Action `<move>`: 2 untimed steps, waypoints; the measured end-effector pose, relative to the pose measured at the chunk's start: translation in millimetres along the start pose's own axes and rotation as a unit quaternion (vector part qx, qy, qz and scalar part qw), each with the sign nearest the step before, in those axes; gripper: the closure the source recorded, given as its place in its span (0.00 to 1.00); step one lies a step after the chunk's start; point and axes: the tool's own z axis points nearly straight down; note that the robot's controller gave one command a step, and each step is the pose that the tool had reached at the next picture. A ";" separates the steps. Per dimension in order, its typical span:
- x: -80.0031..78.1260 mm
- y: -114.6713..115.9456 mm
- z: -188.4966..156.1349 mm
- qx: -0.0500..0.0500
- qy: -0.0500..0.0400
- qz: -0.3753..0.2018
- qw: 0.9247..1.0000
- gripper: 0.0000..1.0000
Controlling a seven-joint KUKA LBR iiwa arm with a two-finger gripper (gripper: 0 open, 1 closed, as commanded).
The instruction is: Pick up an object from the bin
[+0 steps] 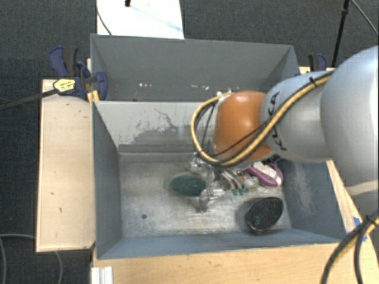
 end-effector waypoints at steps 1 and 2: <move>-1.7 -0.6 -3.1 0.000 -0.003 0.003 1.000 1.00; 7.7 -9.3 -160.9 0.001 -0.001 -0.035 0.999 1.00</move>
Offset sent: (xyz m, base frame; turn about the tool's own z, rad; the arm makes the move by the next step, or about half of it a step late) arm 0.0000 0.0000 0.0000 0.0000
